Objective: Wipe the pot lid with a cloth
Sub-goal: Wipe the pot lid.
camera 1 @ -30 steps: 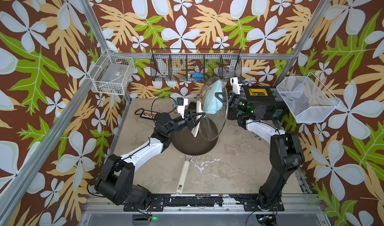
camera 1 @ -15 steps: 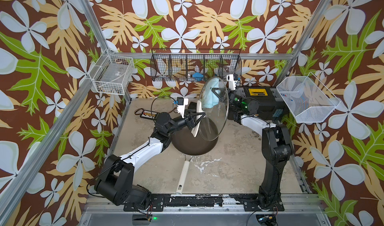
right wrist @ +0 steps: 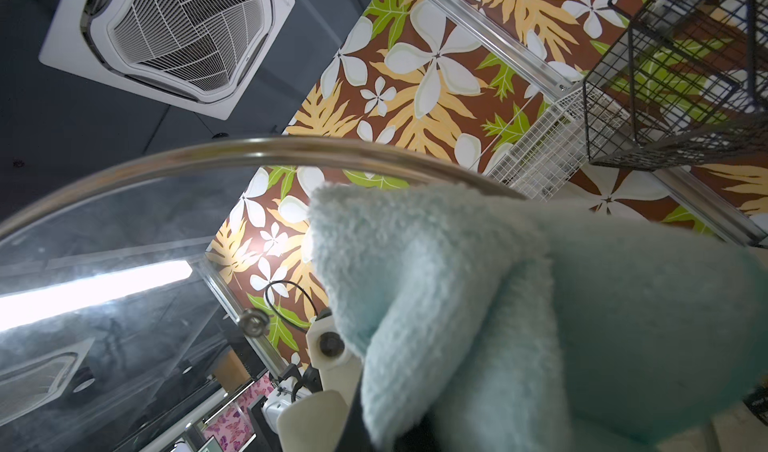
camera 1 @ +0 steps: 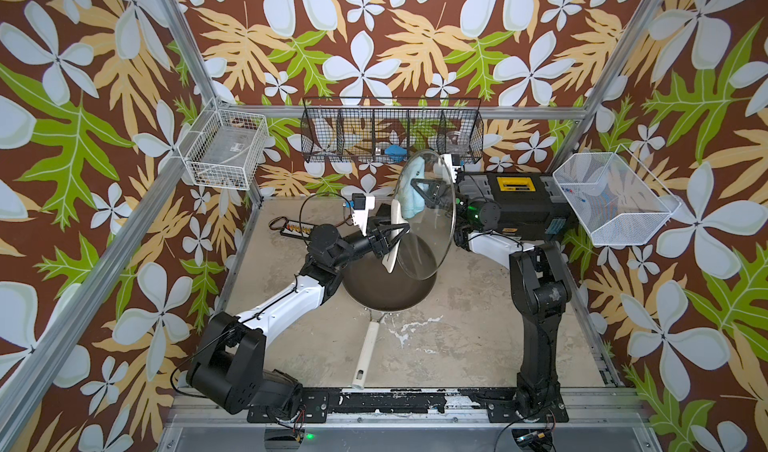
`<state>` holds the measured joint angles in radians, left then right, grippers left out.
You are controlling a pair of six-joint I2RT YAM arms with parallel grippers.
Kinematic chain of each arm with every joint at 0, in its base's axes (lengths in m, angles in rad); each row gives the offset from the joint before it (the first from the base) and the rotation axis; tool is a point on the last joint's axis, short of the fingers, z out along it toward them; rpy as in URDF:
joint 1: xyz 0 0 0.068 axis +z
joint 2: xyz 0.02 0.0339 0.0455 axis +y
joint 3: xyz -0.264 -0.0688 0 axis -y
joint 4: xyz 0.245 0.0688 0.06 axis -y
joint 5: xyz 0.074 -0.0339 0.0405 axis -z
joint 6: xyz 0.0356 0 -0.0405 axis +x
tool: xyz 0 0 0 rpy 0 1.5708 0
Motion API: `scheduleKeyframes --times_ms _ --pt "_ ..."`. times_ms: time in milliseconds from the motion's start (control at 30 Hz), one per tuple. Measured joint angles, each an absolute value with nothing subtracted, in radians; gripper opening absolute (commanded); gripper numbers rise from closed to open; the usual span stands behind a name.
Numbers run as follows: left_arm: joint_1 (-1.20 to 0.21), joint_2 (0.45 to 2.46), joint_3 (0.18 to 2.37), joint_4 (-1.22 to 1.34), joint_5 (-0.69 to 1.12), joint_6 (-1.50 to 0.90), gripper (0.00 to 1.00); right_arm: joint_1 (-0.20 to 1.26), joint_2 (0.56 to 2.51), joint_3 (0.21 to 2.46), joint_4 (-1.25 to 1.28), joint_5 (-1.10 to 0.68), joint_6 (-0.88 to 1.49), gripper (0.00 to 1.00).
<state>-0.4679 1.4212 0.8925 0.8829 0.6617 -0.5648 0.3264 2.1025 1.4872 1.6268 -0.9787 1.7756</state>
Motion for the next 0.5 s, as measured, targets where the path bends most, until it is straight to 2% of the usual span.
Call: scheduleKeyframes --times_ms 500 --pt "-0.468 1.414 0.923 0.831 0.662 -0.517 0.0 0.355 1.995 1.253 1.622 -1.005 1.762 0.0"
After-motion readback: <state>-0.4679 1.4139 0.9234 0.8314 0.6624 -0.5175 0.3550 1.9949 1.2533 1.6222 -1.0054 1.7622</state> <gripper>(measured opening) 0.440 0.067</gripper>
